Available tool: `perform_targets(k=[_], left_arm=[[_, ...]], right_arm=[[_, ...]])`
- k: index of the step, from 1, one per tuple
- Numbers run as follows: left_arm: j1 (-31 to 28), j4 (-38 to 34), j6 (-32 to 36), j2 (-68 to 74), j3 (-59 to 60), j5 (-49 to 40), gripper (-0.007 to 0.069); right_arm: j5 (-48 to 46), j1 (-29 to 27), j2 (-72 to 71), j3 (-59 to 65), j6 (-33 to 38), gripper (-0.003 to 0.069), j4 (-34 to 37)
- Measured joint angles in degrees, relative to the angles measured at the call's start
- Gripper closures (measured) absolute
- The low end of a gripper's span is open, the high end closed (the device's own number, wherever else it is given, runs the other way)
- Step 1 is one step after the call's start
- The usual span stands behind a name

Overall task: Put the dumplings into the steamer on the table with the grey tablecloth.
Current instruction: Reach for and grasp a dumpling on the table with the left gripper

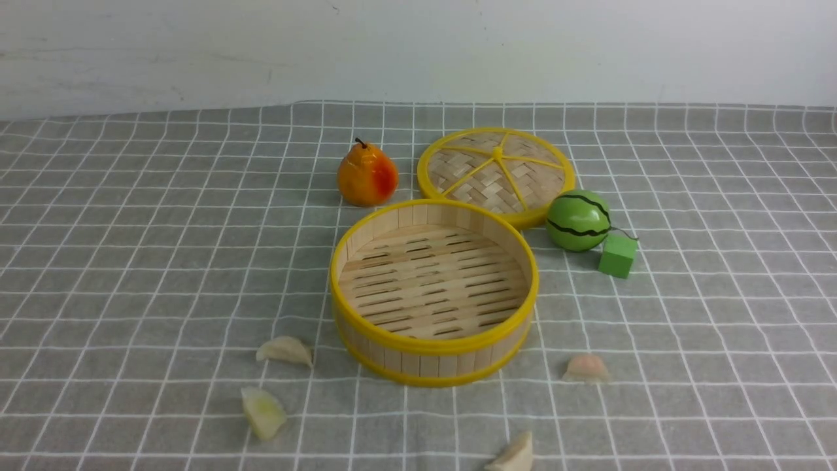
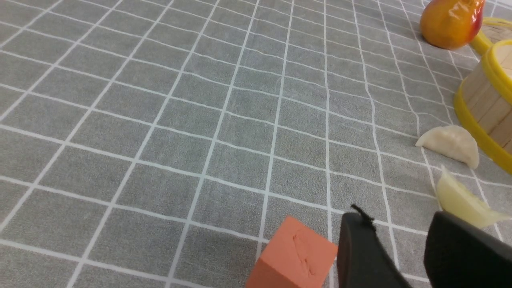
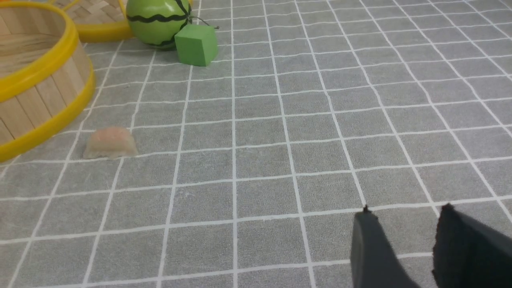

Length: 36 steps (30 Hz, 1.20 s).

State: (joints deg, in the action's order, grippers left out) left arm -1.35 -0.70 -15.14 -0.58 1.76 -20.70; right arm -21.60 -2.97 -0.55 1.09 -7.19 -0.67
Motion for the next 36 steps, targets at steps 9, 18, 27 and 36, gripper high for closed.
perform_targets(k=[9, 18, 27, 36], left_arm=[[0.0, 0.0, 0.0, 0.0, 0.0, 0.0, 0.0387], [0.0, 0.0, 0.0, 0.0, 0.0, 0.0, 0.0387], [0.0, 0.31, -0.39, 0.0, 0.0, 0.96, 0.0387], [0.0, -35.35, -28.01, 0.0, 0.0, 5.6, 0.0387]], right_arm=[[0.0, 0.0, 0.0, 0.0, 0.0, 0.0419, 0.0], [0.0, 0.0, 0.0, 0.0, 0.0, 0.0419, 0.0], [0.0, 0.0, 0.0, 0.0, 0.0, 0.0419, 0.0], [-0.88, 0.0, 0.0, 0.0, -16.65, 0.0419, 25.1]])
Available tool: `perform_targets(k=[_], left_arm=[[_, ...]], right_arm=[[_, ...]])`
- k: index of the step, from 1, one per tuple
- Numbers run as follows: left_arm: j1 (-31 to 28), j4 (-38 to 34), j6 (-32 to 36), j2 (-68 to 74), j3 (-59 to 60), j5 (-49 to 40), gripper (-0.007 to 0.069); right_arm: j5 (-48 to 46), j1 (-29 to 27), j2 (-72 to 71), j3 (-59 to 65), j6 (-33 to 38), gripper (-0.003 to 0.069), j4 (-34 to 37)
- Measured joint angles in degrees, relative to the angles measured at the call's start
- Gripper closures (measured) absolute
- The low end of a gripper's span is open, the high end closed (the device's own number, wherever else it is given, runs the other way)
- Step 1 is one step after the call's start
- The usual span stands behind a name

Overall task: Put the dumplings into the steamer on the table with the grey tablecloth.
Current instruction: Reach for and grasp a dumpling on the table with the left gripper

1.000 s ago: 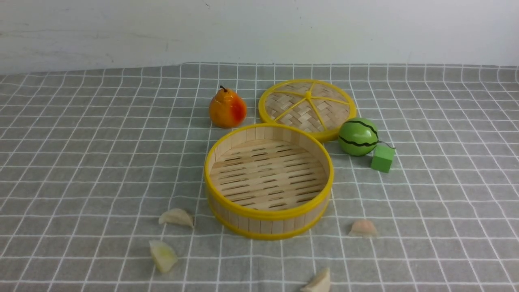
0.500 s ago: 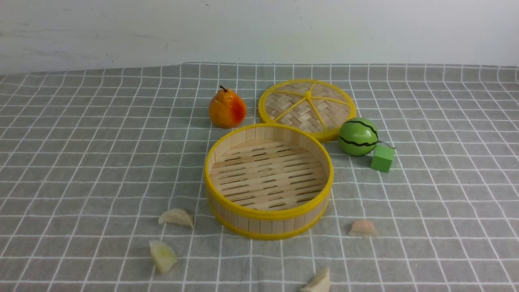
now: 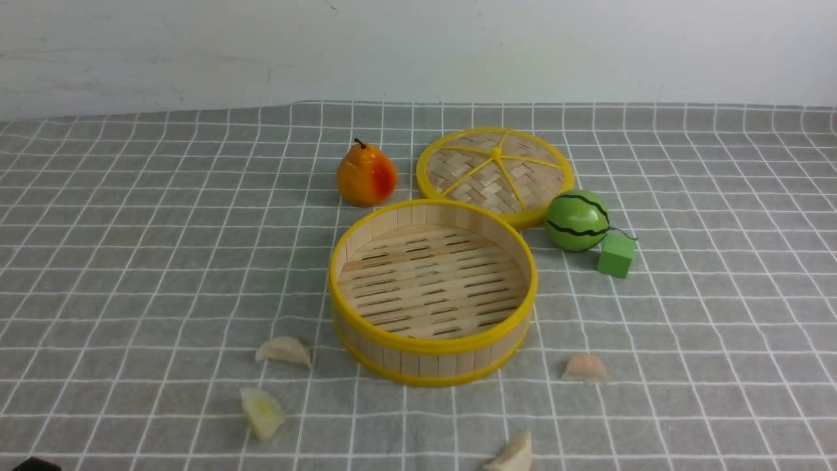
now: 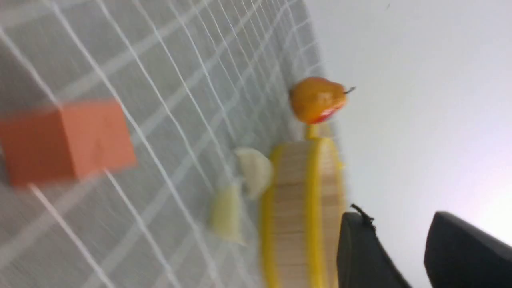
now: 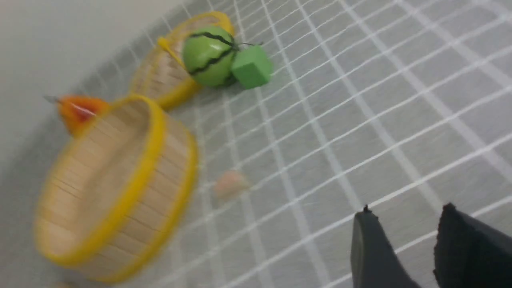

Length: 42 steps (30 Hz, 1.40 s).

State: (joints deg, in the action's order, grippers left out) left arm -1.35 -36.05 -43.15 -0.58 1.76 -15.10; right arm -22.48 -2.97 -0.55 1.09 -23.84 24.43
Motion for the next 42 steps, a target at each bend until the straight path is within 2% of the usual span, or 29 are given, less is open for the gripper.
perform_targets(k=[1, 2, 5, 10, 13, 17, 18, 20, 22, 23, 24, 25, 26, 27, 30, 33, 34, 35, 36, 38, 42], left_arm=[[0.0, -5.05, -3.14, 0.0, 0.0, 0.35, 0.0387], [0.0, -7.57, -4.45, 0.0, 0.0, 0.44, 0.0387], [0.0, -9.34, -4.94, 0.0, 0.0, 0.61, 0.0387], [0.0, -10.0, -4.94, 0.0, 0.0, 1.26, 0.0387], [0.0, -10.28, -3.38, 0.0, -0.36, 1.4, 0.0387], [0.0, -8.49, 8.33, 0.0, -5.83, -1.64, 0.0403], [0.0, -6.47, 14.32, 0.27, -8.77, -4.51, 0.0438], [0.0, -4.15, 20.86, 2.58, -11.88, -9.15, 0.0504], [0.0, 0.37, 28.49, 9.98, -17.25, -16.24, 0.062], [0.0, 0.75, 28.49, 9.98, -17.72, -16.24, 0.062], [0.0, 2.84, 31.9, 15.53, -20.7, -19.92, 0.0638], [0.0, 4.43, 34.08, 19.78, -23.48, -22.48, 0.0638], [0.0, 5.35, 35.33, 22.43, -25.3, -24.18, 0.0638], [0.0, 7.89, 38.62, 29.51, -31.31, -29.26, 0.0638], [0.0, 11.48, 44.04, 42.35, -40.95, -40.19, 0.0638], [2.4, 14.11, 46.64, 52.45, -49.08, -48.23, 0.0638], [3.96, 15.04, 46.76, 54.96, -50.31, -48.8, 0.0638], [6.92, 16.6, 46.82, 57.79, -52.35, -49.33, 0.0638], [6.92, 16.95, 46.82, 58.33, -52.65, -49.39, 0.0638], [15.41, 23.55, 45.47, 65.06, -55.3, -49.4, 0.0638], [25.12, 33.1, 38.97, 71.81, -56.01, -48.34, 0.0638]], right_arm=[[-0.26, 0.0, 0.0, 0.15, -4.2, 0.0419, 6.52], [-0.25, 0.0, 0.0, 0.34, -6.39, 0.0419, 10.08], [-0.3, 0.0, 0.0, 0.42, -9.33, 0.0419, 15.23], [0.73, 0.0, 0.0, 0.42, -9.35, 0.0419, 12.59], [2.18, 0.0, 0.0, 0.42, -6.54, 0.0419, 10.19], [2.38, 0.0, 0.0, -0.55, 0.97, 0.0419, 9.77], [1.7, 0.0, 0.0, -1.91, 3.72, 0.0426, 9.56], [0.35, 0.0, 0.64, -4.33, 7.38, 0.0456, 9.01], [-1.44, 0.0, 4.84, -8.91, 12.9, 0.0538, 7.42], [-1.59, 0.0, 5.42, -8.91, 12.9, 0.0547, 7.19], [-2.63, 0.0, 9.87, -12.18, 16.96, 0.0613, 5.99], [-3.51, 0.0, 13.55, -14.88, 19.17, 0.065, 5.13], [-4.29, 0.0, 15.08, -16.67, 20.95, 0.0659, 4.92], [-8.03, 0.0, 22.2, -21.96, 26.36, 0.0677, 4.23], [-16.58, 0.61, 32.6, -31.44, 36.8, 0.0678, 3.66], [-24.07, 4.93, 41.79, -39.36, 42.58, 0.0678, 3.44], [-25.71, 6.31, 43.41, -40.52, 43.2, 0.0678, 3.34], [-27.96, 10.04, 46.92, -42.61, 44.1, 0.0678, 2.6], [-28.31, 10.61, 46.92, -42.61, 44.21, 0.0678, 2.6], [-31.7, 17.67, 52.77, -44.55, 44.61, 0.0678, -1.01], [-33.23, 26.11, 58.38, -44.73, 43.59, 0.0677, -8.06]])
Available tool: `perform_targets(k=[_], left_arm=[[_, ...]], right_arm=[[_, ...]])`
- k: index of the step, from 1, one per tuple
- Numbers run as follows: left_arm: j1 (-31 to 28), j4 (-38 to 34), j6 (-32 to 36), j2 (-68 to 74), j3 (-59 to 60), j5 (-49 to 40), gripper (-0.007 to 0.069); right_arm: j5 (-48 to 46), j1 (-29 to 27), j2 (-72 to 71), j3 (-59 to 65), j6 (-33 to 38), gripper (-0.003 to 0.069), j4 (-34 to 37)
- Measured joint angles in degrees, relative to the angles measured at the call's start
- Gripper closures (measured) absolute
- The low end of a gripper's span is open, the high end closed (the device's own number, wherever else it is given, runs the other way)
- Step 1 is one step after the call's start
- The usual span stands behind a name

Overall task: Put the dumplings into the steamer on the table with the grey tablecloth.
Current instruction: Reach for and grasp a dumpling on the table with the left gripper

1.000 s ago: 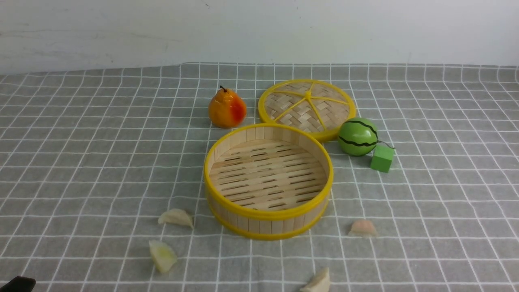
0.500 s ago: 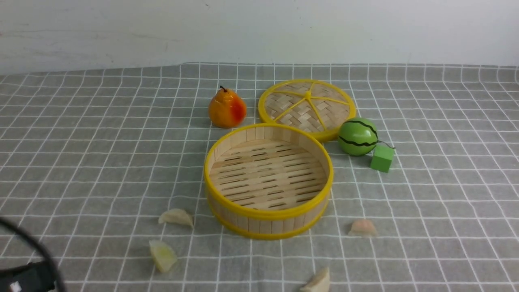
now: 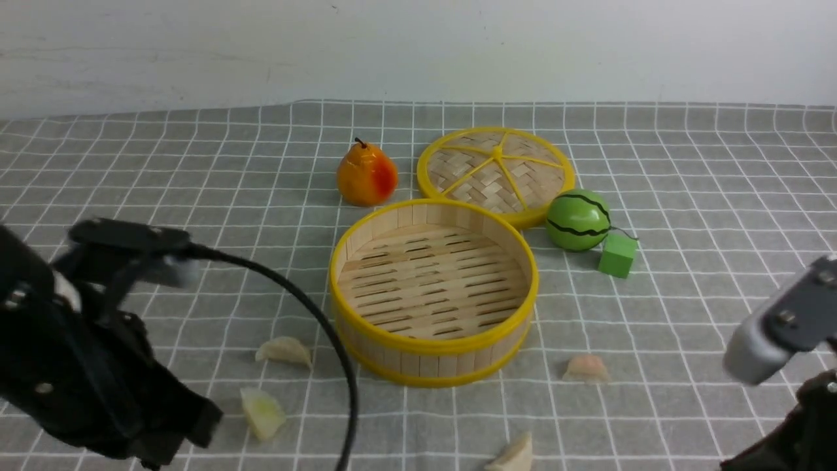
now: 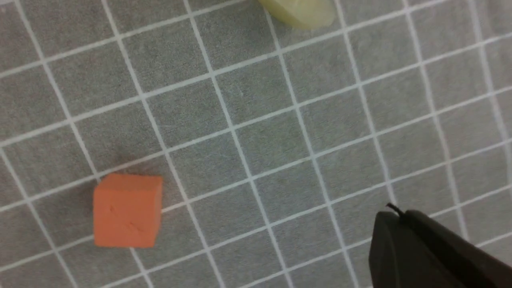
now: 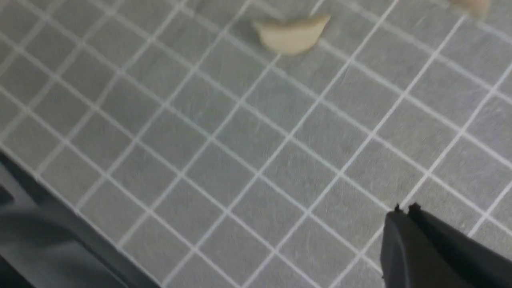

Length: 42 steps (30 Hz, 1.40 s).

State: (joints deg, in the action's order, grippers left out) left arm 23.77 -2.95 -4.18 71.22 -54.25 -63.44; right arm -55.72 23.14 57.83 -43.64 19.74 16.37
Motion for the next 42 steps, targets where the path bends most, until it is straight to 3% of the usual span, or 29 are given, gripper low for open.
perform_targets(k=[2, 6, 9, 11, 12, 15, 17, 20, 25, 32, 39, 42], left_arm=[[2.57, 2.95, -5.16, 3.5, 0.0, 1.58, 0.0638], [1.86, 5.81, -10.67, 9.07, -0.01, 5.08, 0.0607], [-2.15, 1.29, -12.35, 13.14, -0.06, 9.81, 0.0465], [-3.42, -0.66, -12.49, 13.96, -0.06, 11.17, 0.0421], [-4.83, -3.2, -12.62, 14.97, -0.12, 14.19, 0.0326], [-5.69, -6.1, -12.73, 17.03, -0.12, 19.59, 0.0168], [-5.6, -6.95, -12.88, 18.78, -0.23, 21.9, 0.0099], [-5.26, -6.98, -13.28, 21.71, -0.41, 23.31, 0.0064], [-5.25, -6.46, -13.59, 26.7, -0.46, 24.78, 0.0071], [-5.25, -6.39, -13.73, 28.25, -0.52, 27.97, 0.0145], [-5.25, -5.73, -13.78, 28.25, -0.58, 28.29, 0.0343], [-5.25, -5.45, -13.57, 28.25, -0.58, 27.38, 0.0346]], right_arm=[[0.45, 2.55, 1.73, 0.0, -1.51, 0.0676, -2.69], [2.37, 3.79, 2.55, 0.0, -3.5, 0.0674, -5.13], [3.15, 3.79, 2.55, -0.06, -3.94, 0.0673, -5.38], [3.15, 3.79, 2.55, -0.06, -3.94, 0.0673, -5.38], [3.2, 3.79, 2.55, -0.06, -3.95, 0.0671, -5.27], [4.47, 3.79, 2.55, -0.06, -3.95, 0.067, -4.63], [5.33, 3.79, 2.55, -0.06, -3.95, 0.0669, -4.18], [5.91, 3.79, 2.55, -0.06, -3.95, 0.0666, -3.74], [5.97, 3.79, 2.55, -0.06, -3.95, 0.0662, -3.56], [5.97, 3.79, 2.55, -0.06, -3.95, 0.0659, -3.56], [5.97, 3.79, 2.55, -0.06, -3.95, 0.0652, -3.56], [5.99, 3.79, 2.55, -0.06, -3.95, 0.065, -3.56]])
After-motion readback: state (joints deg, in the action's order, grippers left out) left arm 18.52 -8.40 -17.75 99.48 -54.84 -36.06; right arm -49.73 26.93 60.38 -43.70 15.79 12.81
